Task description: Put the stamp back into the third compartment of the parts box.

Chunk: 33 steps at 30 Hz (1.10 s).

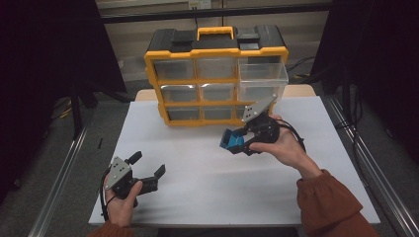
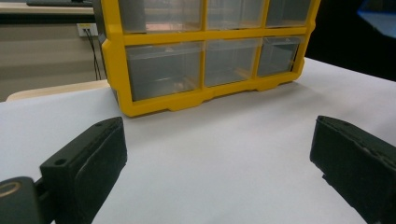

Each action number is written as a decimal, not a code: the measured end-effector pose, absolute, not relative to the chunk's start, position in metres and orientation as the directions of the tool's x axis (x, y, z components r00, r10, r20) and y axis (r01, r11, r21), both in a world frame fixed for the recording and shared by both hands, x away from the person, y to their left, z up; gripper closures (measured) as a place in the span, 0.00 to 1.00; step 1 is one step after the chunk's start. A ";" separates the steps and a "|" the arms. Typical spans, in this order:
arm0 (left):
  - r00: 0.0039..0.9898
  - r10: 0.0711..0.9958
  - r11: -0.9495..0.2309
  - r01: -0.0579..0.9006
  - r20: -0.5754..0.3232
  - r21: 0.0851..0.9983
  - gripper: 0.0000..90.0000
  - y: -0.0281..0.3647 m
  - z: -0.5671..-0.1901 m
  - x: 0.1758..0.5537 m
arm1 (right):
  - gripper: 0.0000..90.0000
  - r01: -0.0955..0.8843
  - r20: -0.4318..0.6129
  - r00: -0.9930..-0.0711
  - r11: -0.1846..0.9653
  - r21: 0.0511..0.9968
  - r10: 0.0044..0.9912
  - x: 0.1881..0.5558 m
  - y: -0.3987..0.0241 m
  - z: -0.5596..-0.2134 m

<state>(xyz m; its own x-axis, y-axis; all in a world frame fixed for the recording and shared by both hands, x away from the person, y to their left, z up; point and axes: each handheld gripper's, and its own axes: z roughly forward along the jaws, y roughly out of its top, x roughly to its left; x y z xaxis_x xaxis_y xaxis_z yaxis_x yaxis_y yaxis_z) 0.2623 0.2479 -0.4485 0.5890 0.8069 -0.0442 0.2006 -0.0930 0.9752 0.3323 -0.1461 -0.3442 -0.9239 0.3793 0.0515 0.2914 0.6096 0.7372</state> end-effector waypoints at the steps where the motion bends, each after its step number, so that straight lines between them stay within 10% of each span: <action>1: 0.589 0.807 -0.093 0.201 -0.045 0.975 0.04 0.248 -0.448 0.262 | 0.47 0.292 0.053 -0.923 0.605 0.741 0.380 0.332 -0.147 -0.341; 33: 0.598 0.800 -0.089 0.186 -0.041 0.979 0.04 0.249 -0.448 0.262 | 0.46 0.259 -0.006 -0.915 0.598 0.759 0.404 0.346 -0.163 -0.249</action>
<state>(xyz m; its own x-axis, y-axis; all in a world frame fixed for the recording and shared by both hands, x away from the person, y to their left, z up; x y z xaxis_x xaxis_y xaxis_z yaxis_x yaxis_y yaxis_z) 0.2623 0.2494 -0.4476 0.5982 0.8003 -0.0409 0.1859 -0.0889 0.9785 0.3461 -0.1628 -0.2491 -0.9146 0.4043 -0.0064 0.2589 0.5976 0.7588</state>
